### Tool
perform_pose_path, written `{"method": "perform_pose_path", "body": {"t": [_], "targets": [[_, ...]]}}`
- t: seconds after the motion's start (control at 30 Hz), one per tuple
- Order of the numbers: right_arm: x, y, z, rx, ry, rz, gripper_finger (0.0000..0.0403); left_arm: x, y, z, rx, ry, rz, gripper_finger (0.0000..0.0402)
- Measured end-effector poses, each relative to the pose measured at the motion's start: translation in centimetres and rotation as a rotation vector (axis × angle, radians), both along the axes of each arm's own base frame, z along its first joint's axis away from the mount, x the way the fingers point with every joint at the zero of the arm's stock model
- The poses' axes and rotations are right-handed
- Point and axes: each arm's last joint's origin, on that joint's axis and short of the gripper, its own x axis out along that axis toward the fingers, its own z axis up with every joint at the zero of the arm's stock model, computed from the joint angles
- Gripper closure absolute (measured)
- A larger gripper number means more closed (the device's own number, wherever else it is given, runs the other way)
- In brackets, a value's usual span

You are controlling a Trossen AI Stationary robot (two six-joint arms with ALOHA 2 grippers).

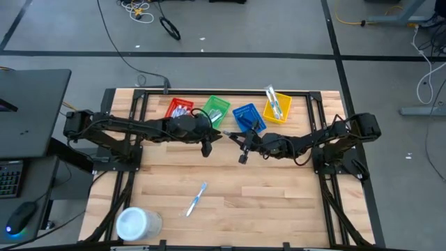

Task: Pick & Place Travel size toiletries
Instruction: Put the silver nail cutter in the green bin

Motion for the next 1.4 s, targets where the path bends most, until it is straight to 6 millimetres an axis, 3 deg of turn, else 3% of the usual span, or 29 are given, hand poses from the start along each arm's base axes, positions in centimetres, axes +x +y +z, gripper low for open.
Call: {"method": "perform_pose_path", "body": {"t": [0.23,0.73,1.07,1.27,1.4], "targets": [[0.0,-0.1,0.0,0.000,-0.001,-0.002,0.0340,0.0,0.5,0.0,-0.003,0.000,0.009,0.0391],[0.0,-1.2,-0.3,0.073,0.014,-0.007,0.0271,-0.2,1.2,-0.3,-0.020,0.026,0.032,0.0398],[0.0,-1.9,-0.4,0.131,-0.009,-0.041,0.0268,-2.0,6.5,-1.3,-0.023,0.143,0.257,0.0400],[0.0,-2.0,-0.4,0.130,-0.009,-0.044,0.0268,-3.0,9.6,-1.3,-0.039,0.135,0.293,0.0400],[0.0,-2.3,-0.4,0.130,-0.009,-0.054,0.0268,-2.5,11.1,-2.8,-0.037,0.157,0.323,0.0400]]}}
